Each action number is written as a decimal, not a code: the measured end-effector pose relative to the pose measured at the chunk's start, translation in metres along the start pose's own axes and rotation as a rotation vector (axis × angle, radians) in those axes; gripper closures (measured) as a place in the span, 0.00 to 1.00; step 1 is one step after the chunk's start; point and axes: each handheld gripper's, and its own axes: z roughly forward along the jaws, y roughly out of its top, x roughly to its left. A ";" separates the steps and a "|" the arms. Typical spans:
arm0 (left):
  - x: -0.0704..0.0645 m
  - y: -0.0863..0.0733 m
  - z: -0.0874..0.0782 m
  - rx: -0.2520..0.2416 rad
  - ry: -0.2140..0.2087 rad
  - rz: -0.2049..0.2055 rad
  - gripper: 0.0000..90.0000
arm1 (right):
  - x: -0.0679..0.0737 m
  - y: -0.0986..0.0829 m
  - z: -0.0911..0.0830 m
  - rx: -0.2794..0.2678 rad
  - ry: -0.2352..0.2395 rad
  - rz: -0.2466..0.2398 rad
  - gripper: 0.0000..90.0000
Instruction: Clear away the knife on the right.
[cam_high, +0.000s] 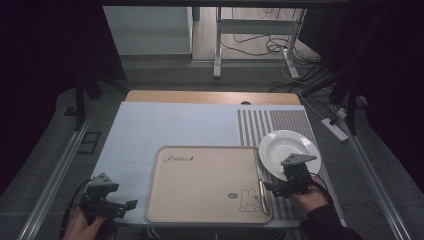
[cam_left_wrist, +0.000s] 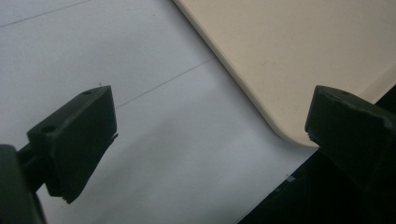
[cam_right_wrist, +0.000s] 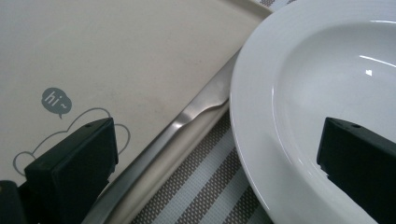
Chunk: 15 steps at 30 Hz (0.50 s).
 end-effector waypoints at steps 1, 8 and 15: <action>0.000 0.000 0.000 -0.002 0.000 -0.001 0.04 | 0.000 -0.001 -0.001 -0.001 -0.001 0.003 0.00; 0.000 0.000 0.000 -0.003 -0.002 -0.003 0.04 | -0.002 -0.008 -0.007 0.004 -0.007 0.030 0.00; 0.000 0.000 0.000 -0.004 -0.004 -0.004 0.04 | -0.001 -0.017 -0.013 -0.005 -0.018 0.054 0.00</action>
